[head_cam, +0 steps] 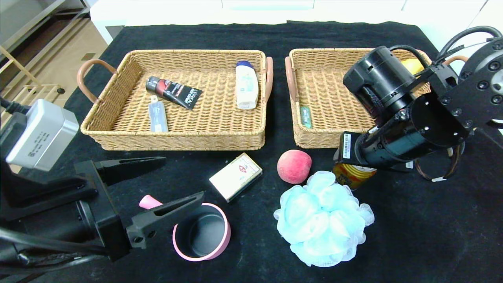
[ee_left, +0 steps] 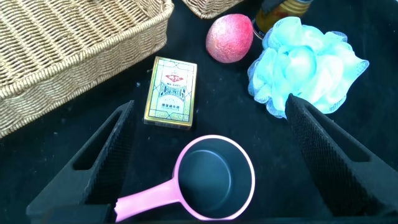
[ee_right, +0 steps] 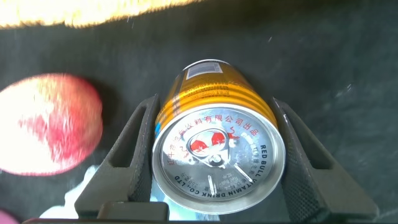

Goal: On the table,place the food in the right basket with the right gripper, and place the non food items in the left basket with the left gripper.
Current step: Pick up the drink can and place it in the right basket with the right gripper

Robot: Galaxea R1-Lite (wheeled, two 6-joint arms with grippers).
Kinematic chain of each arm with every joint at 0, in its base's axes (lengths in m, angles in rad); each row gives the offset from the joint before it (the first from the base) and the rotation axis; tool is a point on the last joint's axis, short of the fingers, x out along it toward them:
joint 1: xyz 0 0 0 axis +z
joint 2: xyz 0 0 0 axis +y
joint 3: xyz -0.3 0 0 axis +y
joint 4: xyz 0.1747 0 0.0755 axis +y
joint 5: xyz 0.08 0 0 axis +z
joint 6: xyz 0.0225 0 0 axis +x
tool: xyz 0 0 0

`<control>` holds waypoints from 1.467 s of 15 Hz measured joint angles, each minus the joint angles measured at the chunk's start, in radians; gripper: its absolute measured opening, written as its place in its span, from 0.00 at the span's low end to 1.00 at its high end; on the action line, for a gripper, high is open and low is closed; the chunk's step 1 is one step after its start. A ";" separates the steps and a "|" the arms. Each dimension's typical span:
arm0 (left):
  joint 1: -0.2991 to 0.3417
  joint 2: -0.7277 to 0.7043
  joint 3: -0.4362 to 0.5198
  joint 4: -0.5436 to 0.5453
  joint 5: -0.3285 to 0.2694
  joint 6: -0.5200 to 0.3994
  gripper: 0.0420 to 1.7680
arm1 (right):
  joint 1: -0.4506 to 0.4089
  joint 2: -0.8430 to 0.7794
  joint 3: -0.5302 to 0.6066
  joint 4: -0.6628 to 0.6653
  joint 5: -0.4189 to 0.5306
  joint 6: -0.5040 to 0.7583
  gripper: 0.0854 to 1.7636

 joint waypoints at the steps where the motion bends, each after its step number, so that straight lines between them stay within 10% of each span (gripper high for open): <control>1: 0.000 0.000 0.000 0.000 0.000 0.000 0.97 | 0.004 -0.008 0.000 0.002 0.002 -0.003 0.64; 17: 0.000 0.002 0.002 0.001 0.001 0.012 0.97 | -0.013 -0.214 -0.095 -0.004 -0.012 -0.229 0.64; 22: -0.001 0.016 0.001 0.000 0.003 0.012 0.97 | -0.047 -0.164 -0.116 -0.201 -0.043 -0.291 0.64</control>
